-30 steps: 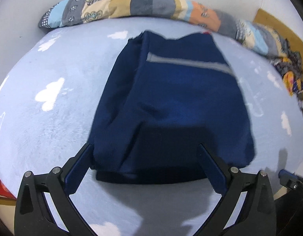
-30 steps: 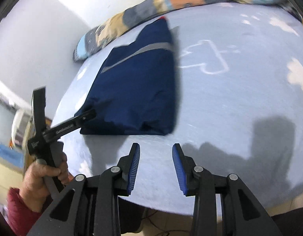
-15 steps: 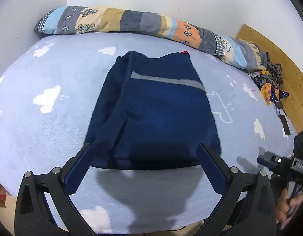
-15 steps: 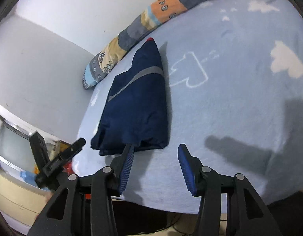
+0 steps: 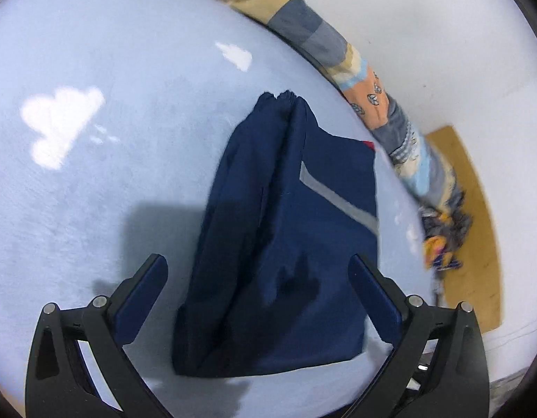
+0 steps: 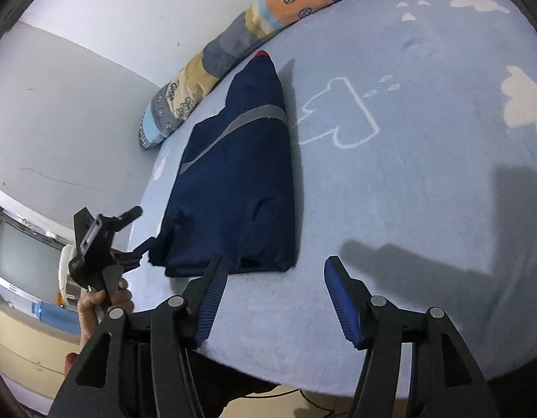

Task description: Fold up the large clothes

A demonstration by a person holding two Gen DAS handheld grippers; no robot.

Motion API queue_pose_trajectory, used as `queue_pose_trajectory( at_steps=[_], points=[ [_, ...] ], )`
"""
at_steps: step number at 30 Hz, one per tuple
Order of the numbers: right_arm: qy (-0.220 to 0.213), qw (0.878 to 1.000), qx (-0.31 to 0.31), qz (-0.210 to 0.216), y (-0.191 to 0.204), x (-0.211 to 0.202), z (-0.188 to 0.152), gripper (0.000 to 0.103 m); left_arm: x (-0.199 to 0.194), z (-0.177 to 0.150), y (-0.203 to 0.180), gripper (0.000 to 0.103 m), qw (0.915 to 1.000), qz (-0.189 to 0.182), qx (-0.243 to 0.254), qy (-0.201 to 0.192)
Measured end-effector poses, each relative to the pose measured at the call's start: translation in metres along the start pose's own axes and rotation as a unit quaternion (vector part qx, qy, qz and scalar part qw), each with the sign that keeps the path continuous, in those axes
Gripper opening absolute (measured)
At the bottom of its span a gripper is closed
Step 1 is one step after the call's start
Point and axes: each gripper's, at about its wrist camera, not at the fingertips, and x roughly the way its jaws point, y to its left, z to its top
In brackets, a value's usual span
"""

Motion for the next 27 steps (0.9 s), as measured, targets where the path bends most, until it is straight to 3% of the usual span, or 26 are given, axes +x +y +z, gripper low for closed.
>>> queue_pose_trajectory(
  at_steps=[3, 10, 16, 19, 24, 27],
  points=[
    [0.007, 1.0, 0.005, 0.002, 0.001, 0.012, 0.021, 0.061, 0.012, 0.005, 0.005, 0.103, 0.9991, -0.026, -0.026, 0.021],
    [0.035, 0.999, -0.034, 0.006, 0.004, 0.041, 0.069, 0.062, 0.031, 0.021, 0.004, 0.103, 0.9989, -0.016, -0.009, 0.044],
    [0.068, 0.994, 0.063, 0.05, -0.031, 0.062, 0.072, 0.063, 0.055, 0.035, 0.02, 0.103, 0.9957, -0.02, -0.026, 0.087],
    [0.071, 0.994, 0.063, 0.062, -0.029, 0.063, 0.073, 0.064, 0.068, 0.039, 0.019, 0.103, 0.9938, -0.023, -0.017, 0.108],
    [0.075, 0.993, 0.063, 0.07, -0.025, 0.071, 0.079, 0.065, 0.081, 0.044, 0.01, 0.103, 0.9864, -0.074, -0.01, 0.146],
    [0.082, 0.992, 0.064, 0.068, -0.023, 0.083, 0.085, 0.066, 0.088, 0.044, 0.002, 0.103, 0.9834, -0.081, -0.002, 0.163]
  ],
)
